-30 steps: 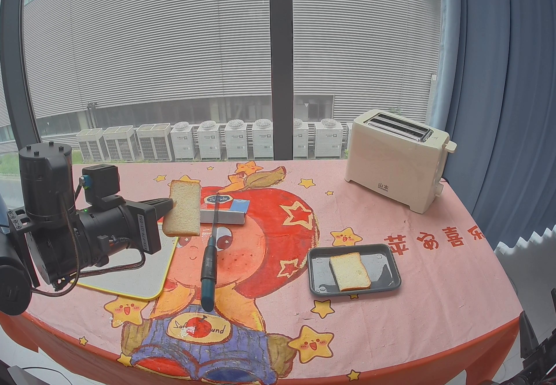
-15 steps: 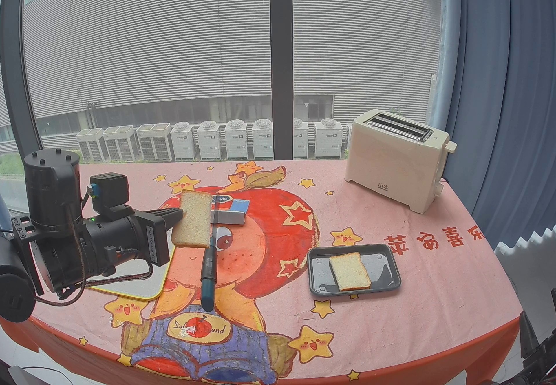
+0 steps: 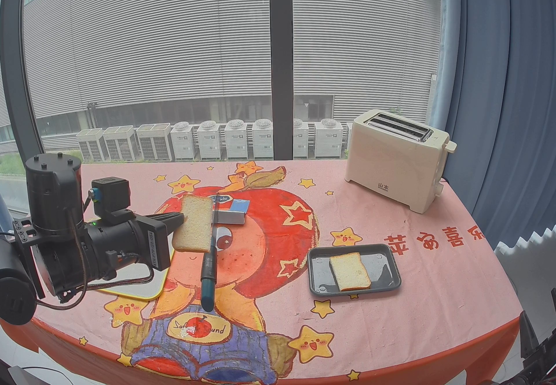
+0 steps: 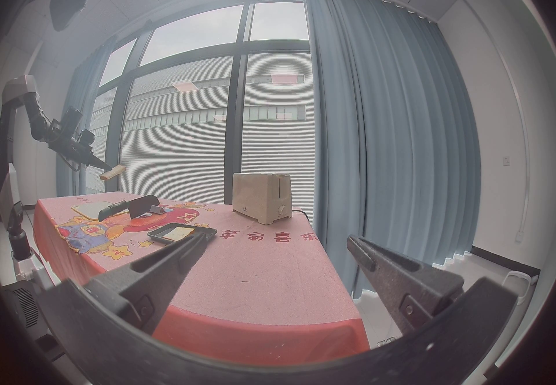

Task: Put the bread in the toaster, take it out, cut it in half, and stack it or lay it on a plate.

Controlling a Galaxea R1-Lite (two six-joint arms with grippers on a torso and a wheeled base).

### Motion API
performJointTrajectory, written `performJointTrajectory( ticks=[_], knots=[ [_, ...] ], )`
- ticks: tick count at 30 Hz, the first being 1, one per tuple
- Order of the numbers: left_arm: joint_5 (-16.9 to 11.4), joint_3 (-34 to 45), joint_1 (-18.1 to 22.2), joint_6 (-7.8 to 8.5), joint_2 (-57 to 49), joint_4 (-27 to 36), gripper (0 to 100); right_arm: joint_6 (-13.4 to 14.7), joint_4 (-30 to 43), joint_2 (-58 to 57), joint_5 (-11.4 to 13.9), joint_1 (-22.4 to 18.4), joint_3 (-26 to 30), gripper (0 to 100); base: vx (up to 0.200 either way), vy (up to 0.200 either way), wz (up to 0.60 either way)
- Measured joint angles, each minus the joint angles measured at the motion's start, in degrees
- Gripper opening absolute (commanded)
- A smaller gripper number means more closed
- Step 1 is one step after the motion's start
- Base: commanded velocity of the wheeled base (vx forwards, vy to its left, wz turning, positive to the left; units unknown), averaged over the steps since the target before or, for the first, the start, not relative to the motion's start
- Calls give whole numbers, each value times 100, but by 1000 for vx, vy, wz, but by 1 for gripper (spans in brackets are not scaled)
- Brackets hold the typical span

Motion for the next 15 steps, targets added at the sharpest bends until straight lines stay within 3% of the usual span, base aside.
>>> performJointTrajectory(
  ticks=[15],
  knots=[
    [43, 24, -41, 0, 63, 0, 0, -35, 7, 0, 0, 0, 0, 100, 0, 0, 0]
  ],
)
